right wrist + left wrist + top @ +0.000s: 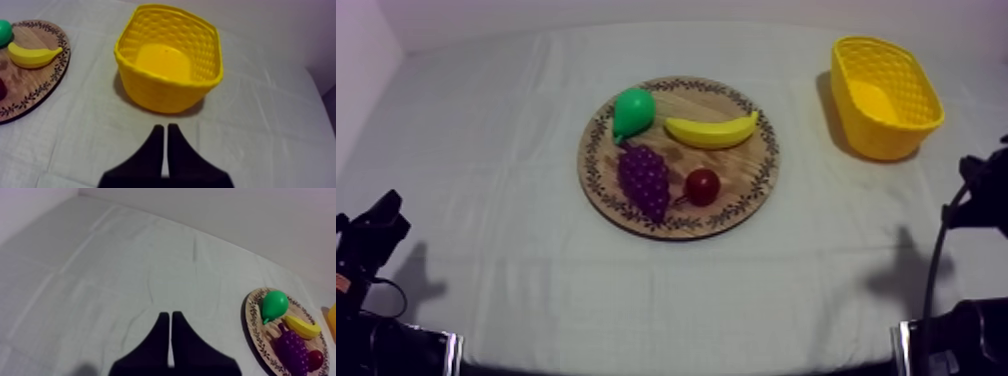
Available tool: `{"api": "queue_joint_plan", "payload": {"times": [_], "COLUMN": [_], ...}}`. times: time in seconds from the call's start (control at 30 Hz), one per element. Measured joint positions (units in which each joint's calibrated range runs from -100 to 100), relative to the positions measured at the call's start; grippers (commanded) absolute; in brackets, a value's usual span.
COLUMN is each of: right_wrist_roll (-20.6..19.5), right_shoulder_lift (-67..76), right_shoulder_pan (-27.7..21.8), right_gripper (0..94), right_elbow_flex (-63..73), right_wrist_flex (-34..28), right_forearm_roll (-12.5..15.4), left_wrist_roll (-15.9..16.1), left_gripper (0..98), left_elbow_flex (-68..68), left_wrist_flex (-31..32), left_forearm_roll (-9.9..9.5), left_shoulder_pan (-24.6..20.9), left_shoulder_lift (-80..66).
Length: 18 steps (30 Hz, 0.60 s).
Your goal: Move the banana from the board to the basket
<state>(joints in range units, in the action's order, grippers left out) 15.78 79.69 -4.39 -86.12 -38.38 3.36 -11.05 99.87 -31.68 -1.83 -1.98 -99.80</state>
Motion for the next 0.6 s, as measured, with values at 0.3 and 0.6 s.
{"api": "queue_joint_plan", "payload": {"times": [0.3, 0.6], "right_wrist_roll": [10.27, 15.45], "right_shoulder_lift": [-20.49, -40.66], "right_shoulder_pan": [1.84, 6.37], "right_gripper": [0.3, 0.3], "right_elbow_flex": [19.90, 45.47], "right_wrist_flex": [-3.13, -14.10], "right_forearm_roll": [5.43, 4.52], "left_wrist_roll": [0.00, 0.00], "left_gripper": [0.1, 0.1], "left_elbow_flex": [0.00, 0.00], "left_wrist_flex": [0.00, 0.00], "left_forearm_roll": [0.00, 0.00], "left_shoulder_pan": [0.00, 0.00], "left_shoulder_lift": [0.00, 0.00]}}
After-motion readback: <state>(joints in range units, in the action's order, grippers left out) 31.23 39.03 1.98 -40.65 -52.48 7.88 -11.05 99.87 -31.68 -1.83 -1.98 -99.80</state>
